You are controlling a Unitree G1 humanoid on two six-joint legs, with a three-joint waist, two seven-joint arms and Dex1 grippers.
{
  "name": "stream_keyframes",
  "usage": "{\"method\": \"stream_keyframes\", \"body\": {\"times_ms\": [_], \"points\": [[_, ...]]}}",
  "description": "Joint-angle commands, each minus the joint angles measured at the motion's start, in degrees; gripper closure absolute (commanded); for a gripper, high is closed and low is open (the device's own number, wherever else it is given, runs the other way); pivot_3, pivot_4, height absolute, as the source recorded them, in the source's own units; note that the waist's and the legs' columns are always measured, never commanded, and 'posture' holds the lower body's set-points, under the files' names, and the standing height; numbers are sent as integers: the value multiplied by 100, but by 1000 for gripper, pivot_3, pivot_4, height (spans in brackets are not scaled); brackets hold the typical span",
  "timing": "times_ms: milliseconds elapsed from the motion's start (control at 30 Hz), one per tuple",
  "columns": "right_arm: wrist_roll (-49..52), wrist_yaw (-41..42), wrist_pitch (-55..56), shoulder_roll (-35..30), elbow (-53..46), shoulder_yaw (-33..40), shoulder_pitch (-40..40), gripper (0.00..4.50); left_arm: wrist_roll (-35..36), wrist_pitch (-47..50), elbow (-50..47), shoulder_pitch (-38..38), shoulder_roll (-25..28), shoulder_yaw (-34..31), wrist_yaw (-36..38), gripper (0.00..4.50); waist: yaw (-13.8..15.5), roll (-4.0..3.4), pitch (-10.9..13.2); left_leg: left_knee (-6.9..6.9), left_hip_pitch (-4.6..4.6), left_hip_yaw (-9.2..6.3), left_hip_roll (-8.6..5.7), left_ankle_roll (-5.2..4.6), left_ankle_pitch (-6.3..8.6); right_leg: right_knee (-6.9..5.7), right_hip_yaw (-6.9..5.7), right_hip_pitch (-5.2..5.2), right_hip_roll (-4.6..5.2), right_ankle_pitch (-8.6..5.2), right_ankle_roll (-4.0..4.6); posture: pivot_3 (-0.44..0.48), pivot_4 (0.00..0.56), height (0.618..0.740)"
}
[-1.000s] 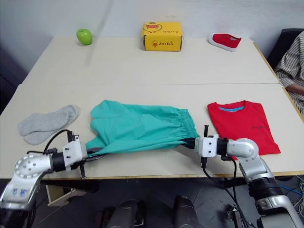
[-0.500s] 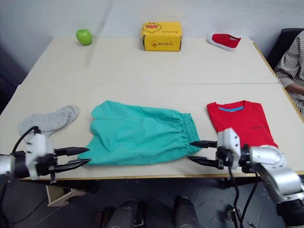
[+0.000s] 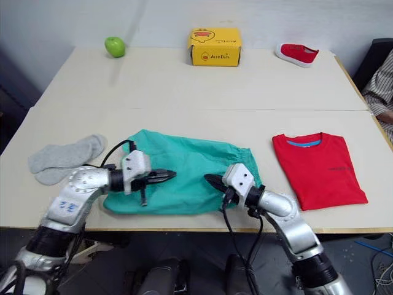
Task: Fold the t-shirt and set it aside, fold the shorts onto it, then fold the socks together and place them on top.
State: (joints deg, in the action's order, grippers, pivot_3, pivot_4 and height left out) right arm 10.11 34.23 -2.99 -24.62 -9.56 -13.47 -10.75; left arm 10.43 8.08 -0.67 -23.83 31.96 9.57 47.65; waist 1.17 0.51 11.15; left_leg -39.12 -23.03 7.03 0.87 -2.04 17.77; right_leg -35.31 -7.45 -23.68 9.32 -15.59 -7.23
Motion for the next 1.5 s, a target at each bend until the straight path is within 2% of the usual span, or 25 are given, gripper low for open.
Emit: {"method": "stream_keyframes", "body": {"times_ms": [33, 167, 333, 400, 467, 533, 633, 833, 967, 1200, 1433, 1500], "points": [[-917, -1006, 693, 346, 446, 112, 98, 4465, -740, -219, 651, -166, -620, 247, -980, 4500, 2, 1, -1, -4, -7, -8, -1, -4, -3, 0, -3, 1, 0, 0, -1, 0, 150, 740], [-986, -1393, 605, 404, 802, 602, 112, 4465, -974, 44, 914, -26, -766, 218, -1279, 4500, -82, 4, -3, -7, -6, -9, 5, -9, -7, 3, -1, 4, 1, 4, -7, 0, 150, 740], [-754, -1428, 255, 176, 1155, 1284, 110, 4465, -955, 111, 944, 276, -648, 159, -1167, 4500, -119, 15, -26, -3, 44, -13, 30, -10, -7, 1, -1, 52, 4, 3, -7, 0, 150, 740], [-454, -1346, 196, 199, 1113, 1547, 13, 4465, -691, -58, 902, 298, -712, 5, -1015, 4500, -121, 13, -44, 5, 91, -21, 34, -14, 7, 32, -8, 111, 6, 3, -6, 0, 150, 740], [26, -1035, 211, 337, 936, 1666, -83, 4465, -174, -111, 617, 258, -813, -73, -519, 4500, -126, 13, -47, 4, 93, -22, 35, -18, 19, 35, -8, 111, 10, 3, -6, 0, 150, 740], [306, -732, 243, 451, 735, 1602, -168, 4465, 134, -85, 396, 127, -923, -74, -210, 4500, -137, 12, -46, 5, 85, -22, 40, -13, 20, 30, -13, 102, 11, 2, -5, 0, 150, 740], [421, -430, -3, 617, 506, 1229, -355, 4465, 107, -136, 532, -234, -1145, -55, -236, 4500, -142, 9, -45, 6, 74, -18, 46, -9, 20, 30, -17, 93, 2, 1, -2, 0, 150, 740], [8, -901, -409, 987, 1030, 1025, -652, 4465, -322, -160, 1429, -662, -1379, 95, -443, 4500, -146, 7, -46, 5, 73, -13, 46, -8, 18, 29, -16, 91, -6, 1, -2, 0, 150, 740], [-160, -1002, -168, 813, 1189, 1220, -604, 4465, -536, -183, 1842, -676, -1354, 107, -534, 4500, -133, 8, -46, 5, 66, -14, 38, -13, 20, 36, -15, 89, -4, 1, -2, 0, 150, 740], [-41, -811, -207, -47, 1112, 1902, -148, 4465, -612, -176, 2014, -582, -1362, 161, -441, 4500, -133, 7, -47, 5, 70, -15, 35, -19, 22, 38, -13, 94, 5, 1, -3, 0, 150, 740], [1676, 194, -724, -559, 198, 3089, 500, 4465, -546, -400, 2128, -599, -1491, 159, -267, 4500, -124, 3, -49, 6, 73, -14, 39, -20, 22, 44, -15, 99, 6, 2, -5, 0, 150, 740], [2665, 343, -1727, -777, -594, 3376, 914, 4083, -406, -555, 2080, -615, -1551, 98, -130, 4500, -106, -2, -48, 7, 73, -15, 41, -20, 23, 46, -16, 99, 6, 3, -5, 0, 150, 740]]}}
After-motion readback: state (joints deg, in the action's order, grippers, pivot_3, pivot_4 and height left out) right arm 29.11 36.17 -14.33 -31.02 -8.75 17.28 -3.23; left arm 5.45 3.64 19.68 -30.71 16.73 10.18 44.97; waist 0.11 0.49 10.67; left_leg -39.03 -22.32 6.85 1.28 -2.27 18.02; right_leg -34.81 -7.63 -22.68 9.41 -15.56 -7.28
